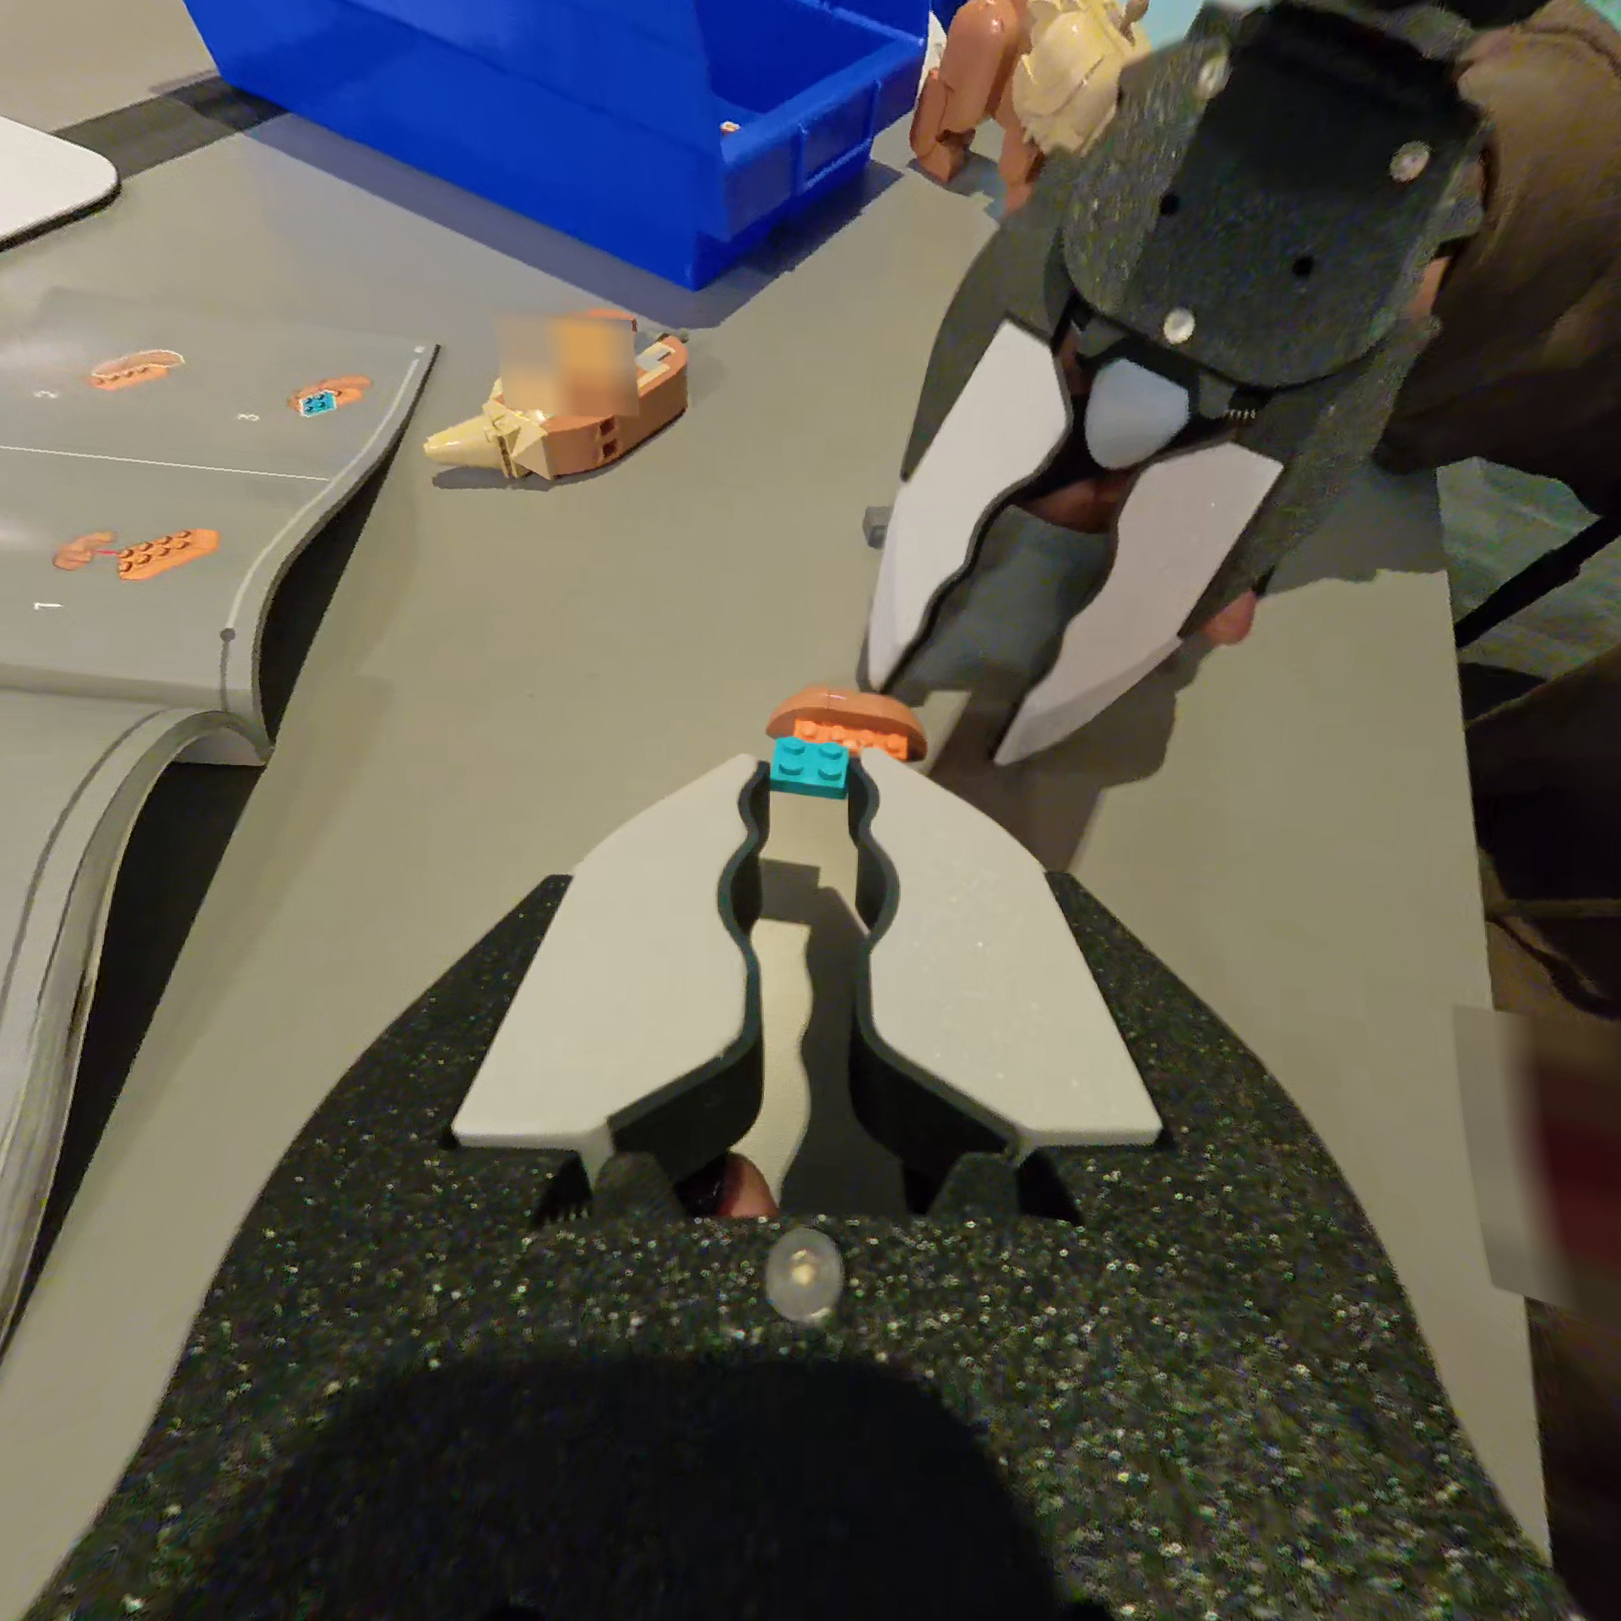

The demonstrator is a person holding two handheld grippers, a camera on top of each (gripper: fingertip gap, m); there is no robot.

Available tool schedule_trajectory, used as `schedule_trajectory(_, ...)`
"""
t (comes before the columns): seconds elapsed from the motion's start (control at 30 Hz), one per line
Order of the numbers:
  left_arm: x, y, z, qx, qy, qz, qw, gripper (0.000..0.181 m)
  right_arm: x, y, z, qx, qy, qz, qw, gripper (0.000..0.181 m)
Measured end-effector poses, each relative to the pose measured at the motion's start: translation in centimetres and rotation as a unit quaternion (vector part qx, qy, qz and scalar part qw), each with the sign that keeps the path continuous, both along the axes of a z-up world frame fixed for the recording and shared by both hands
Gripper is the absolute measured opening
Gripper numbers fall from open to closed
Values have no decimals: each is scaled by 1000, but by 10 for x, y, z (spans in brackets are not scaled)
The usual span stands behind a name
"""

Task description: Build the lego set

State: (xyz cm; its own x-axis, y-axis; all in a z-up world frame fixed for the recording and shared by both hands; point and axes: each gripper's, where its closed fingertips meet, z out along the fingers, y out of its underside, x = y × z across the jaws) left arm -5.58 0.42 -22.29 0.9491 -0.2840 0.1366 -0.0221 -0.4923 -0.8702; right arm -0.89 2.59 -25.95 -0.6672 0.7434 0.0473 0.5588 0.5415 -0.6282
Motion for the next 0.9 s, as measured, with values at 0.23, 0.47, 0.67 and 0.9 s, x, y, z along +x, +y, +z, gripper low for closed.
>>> schedule_trajectory(0.23, 10, -1, -6, -5, 17, -36, 999, 17, -18, 11, 3, 22, 38, 71, 996, 52)
schedule_trajectory(0.47, 13, -1, -5, -4, 13, -51, 999, 17, -29, 3, 1, 34, 47, 175, 983, 58)
schedule_trajectory(0.67, 14, -1, -9, -19, 3, -59, 998, 17, -30, -3, 0, 11, 50, 182, 982, 46)
schedule_trajectory(0.9, 13, 4, -9, -20, 4, -63, 998, 17, -33, -2, 4, -1, 82, 155, 985, 45)
